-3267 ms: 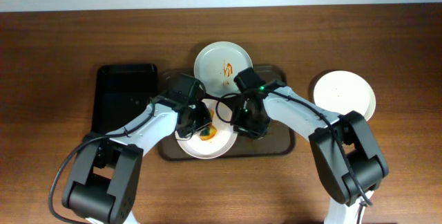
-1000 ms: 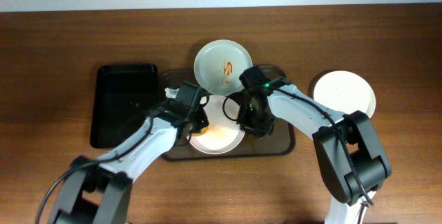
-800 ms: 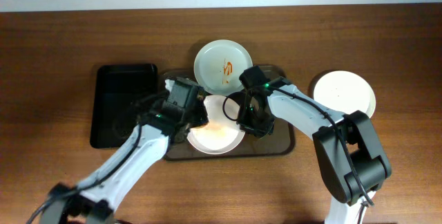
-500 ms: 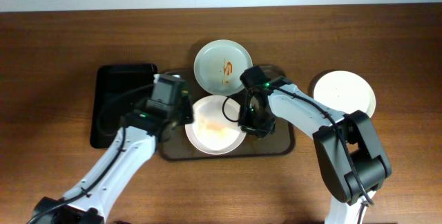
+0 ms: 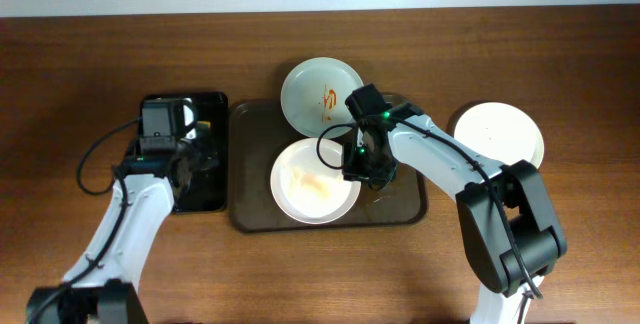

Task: Clean dirty plates on tray and stack at the side
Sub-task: 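Move the left gripper with the sponge back to the black basin, then lift the front-left plate with the right gripper and stack it on the right plate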

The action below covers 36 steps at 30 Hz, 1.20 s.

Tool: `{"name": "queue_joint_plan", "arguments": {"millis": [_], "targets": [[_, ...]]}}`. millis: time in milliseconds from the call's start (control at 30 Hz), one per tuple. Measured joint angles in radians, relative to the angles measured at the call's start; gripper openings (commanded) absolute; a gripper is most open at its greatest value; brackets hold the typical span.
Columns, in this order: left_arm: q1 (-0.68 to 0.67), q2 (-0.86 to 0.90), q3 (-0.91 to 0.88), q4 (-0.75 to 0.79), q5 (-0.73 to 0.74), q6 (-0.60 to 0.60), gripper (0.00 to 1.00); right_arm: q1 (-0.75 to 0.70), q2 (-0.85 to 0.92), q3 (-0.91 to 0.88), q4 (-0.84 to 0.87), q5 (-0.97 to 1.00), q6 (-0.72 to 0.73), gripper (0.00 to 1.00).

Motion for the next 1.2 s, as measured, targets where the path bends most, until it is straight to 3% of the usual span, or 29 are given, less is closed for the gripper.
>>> {"name": "queue_joint_plan", "arguments": {"millis": [100, 167, 300, 433, 500, 567, 600, 667, 733, 767, 800, 833, 933, 967, 1000, 1200], "targets": [[0.019, 0.066, 0.0, 0.034, -0.001, 0.04, 0.0, 0.0, 0.007, -0.001, 0.009, 0.003, 0.0, 0.34], [0.028, 0.119, 0.0, 0.053, 0.0, 0.056, 0.0, 0.0, 0.028, -0.001, 0.021, 0.004, -0.004, 0.21], [0.053, 0.201, 0.0, 0.1, 0.001, 0.07, 0.0, 0.0, 0.041, -0.001, 0.022, 0.018, -0.003, 0.07], [0.086, 0.275, 0.0, 0.15, 0.008, 0.099, 0.02, 0.0, 0.04, -0.001, 0.015, 0.017, -0.011, 0.04], [0.103, 0.291, 0.002, 0.161, 0.021, 0.121, 0.25, 0.0, 0.04, -0.001, 0.014, 0.017, -0.015, 0.04], [0.113, 0.296, 0.005, 0.163, 0.028, 0.136, 0.42, 0.0, 0.04, -0.001, 0.014, 0.017, -0.026, 0.04], [0.119, 0.3, 0.007, 0.164, 0.026, 0.145, 0.49, 0.0, 0.04, -0.001, 0.012, 0.018, -0.03, 0.04], [0.131, 0.302, 0.01, 0.164, 0.025, 0.156, 0.5, 0.0, 0.036, -0.001, 0.003, 0.023, -0.041, 0.04], [0.132, 0.303, 0.011, 0.164, 0.024, 0.155, 0.49, 0.0, 0.027, -0.001, -0.008, 0.037, -0.048, 0.04], [0.132, 0.303, 0.012, 0.164, 0.025, 0.155, 0.44, 0.0, 0.02, -0.001, -0.014, 0.048, -0.052, 0.04], [0.132, 0.303, 0.012, 0.164, 0.024, 0.155, 0.07, 0.0, 0.006, -0.001, -0.025, 0.067, -0.056, 0.04], [0.132, 0.303, 0.013, 0.164, 0.026, 0.158, 0.0, 0.0, -0.014, -0.001, -0.039, 0.087, -0.061, 0.04], [0.13, 0.305, 0.013, 0.164, 0.035, 0.163, 0.0, 0.0, -0.088, -0.001, -0.075, 0.157, -0.08, 0.04], [0.13, 0.305, 0.013, 0.164, 0.038, 0.162, 0.27, 0.0, -0.147, -0.001, -0.092, 0.214, -0.09, 0.04], [0.13, 0.305, 0.013, 0.164, 0.037, 0.162, 0.37, 0.0, -0.171, -0.001, -0.102, 0.254, -0.101, 0.04], [0.131, 0.307, 0.013, 0.172, 0.037, 0.159, 0.44, 0.002, -0.275, -0.001, -0.124, 0.528, -0.153, 0.04]]}}
